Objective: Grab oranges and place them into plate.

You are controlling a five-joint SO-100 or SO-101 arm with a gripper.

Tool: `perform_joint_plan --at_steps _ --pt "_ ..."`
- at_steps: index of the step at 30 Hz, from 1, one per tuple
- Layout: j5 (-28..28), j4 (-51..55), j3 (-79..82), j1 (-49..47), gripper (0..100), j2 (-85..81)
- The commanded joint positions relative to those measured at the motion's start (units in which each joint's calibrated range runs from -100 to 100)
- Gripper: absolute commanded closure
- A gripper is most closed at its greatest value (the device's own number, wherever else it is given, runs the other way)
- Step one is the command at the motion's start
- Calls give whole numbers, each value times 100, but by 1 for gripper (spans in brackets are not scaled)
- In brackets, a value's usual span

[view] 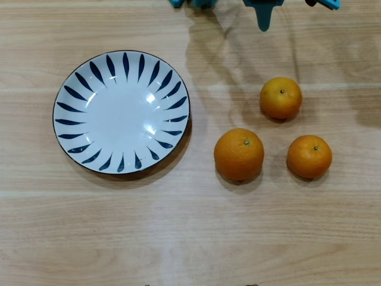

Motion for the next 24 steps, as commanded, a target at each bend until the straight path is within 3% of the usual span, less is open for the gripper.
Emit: perform_joint_plan --at_steps 1,7,11,15,24 --pt "-36 -625 297 -78 90 -2" --pt "-36 -874 768 -247 61 48" --pt "-36 -874 759 -247 48 57" --pt "-109 -934 614 -263 44 6" --pt "-1552 -1312 478 -288 43 23"
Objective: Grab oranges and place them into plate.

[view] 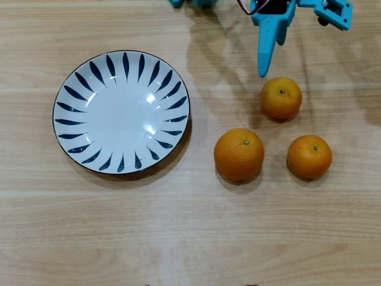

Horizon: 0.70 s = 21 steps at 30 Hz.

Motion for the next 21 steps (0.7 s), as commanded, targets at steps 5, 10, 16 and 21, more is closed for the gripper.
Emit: perform_joint_plan --at_steps 5,10,16,21 --pt "-1397 -966 503 -246 43 -28" --pt "-1951 -2668 1779 -488 43 -19" --pt "-2563 -5384 3835 -729 43 31" --pt "-2600 -6811 4477 -738 43 319"
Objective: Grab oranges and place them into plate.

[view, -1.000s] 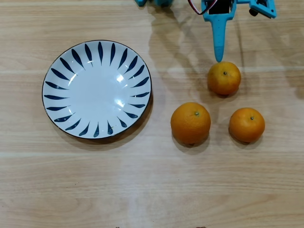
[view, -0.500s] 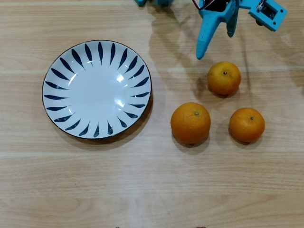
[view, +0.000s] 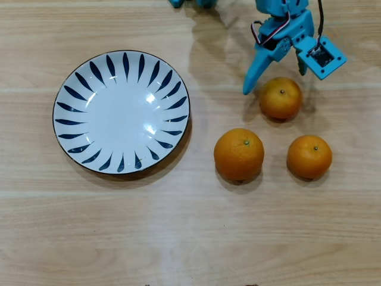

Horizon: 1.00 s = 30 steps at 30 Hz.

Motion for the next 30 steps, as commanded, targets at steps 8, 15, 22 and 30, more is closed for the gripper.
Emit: perform_joint_plan --at_steps 8,15,22,30 --pt "-43 -1366 281 45 43 437" --pt "-43 -1375 299 142 51 437" --pt "-43 -1375 354 198 70 445" --pt "-43 -1375 354 166 70 361"
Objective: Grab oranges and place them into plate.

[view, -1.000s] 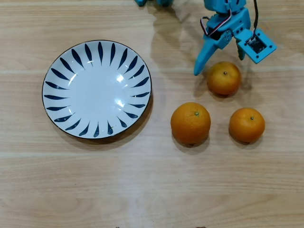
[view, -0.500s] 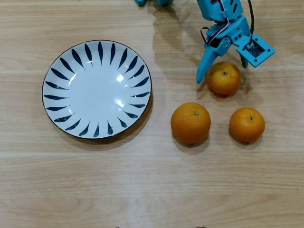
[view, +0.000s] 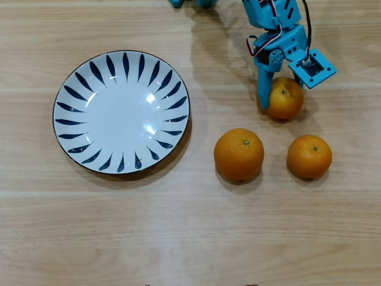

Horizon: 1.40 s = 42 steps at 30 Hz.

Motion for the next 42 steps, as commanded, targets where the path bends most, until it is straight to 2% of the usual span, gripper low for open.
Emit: perform_joint_plan --at_steps 1,8,11,15,18,21,27,36,42 --pt "-23 -100 -36 -11 70 -130" --pt "45 3 27 223 70 -1195" --pt "291 183 471 658 70 -2167" --pt "552 751 1213 1400 70 -3587" --pt "845 1679 1385 2053 70 -4348" --pt "1148 2556 1322 2803 70 -4602" --pt "1587 3355 1041 3835 70 -4661" --pt "2074 3432 670 4884 70 -4593" --pt "2455 3484 -18 5303 66 -4128"
